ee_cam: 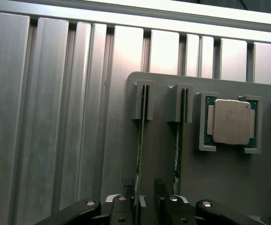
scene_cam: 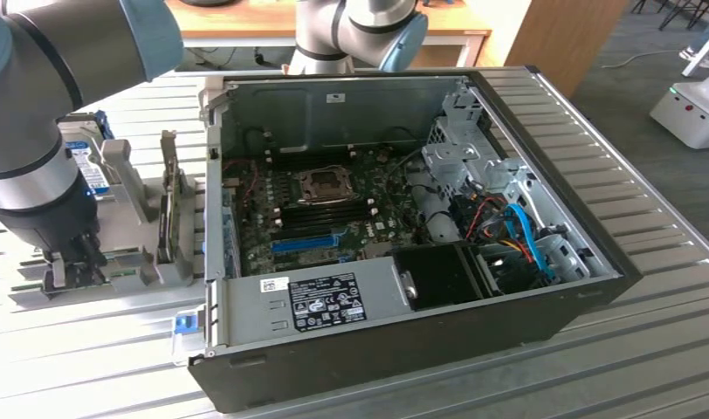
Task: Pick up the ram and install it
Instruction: 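Pick up the ram and move it above insertion slot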
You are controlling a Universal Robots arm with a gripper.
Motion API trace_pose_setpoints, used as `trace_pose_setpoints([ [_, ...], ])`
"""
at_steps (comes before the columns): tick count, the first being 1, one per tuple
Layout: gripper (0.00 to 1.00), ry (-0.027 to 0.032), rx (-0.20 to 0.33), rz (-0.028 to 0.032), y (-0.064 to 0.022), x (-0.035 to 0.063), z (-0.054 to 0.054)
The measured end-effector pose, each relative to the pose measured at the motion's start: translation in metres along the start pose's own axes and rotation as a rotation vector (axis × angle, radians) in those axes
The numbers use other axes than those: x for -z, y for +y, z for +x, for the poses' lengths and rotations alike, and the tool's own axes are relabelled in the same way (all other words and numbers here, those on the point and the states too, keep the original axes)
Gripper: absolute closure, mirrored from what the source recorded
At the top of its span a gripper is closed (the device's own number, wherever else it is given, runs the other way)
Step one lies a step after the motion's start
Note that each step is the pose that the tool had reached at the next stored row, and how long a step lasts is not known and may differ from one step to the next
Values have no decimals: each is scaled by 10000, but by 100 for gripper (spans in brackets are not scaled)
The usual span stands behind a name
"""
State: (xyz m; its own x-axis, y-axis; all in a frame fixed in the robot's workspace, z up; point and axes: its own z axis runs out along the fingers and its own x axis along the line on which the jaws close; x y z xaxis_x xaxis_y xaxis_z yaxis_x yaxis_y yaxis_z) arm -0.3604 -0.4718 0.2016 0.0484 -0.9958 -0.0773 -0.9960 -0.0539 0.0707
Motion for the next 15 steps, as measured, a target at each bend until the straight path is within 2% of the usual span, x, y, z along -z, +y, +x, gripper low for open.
trace_pose_setpoints([
  [15, 69, 1, 0, -2, -8, 6, 68],
])
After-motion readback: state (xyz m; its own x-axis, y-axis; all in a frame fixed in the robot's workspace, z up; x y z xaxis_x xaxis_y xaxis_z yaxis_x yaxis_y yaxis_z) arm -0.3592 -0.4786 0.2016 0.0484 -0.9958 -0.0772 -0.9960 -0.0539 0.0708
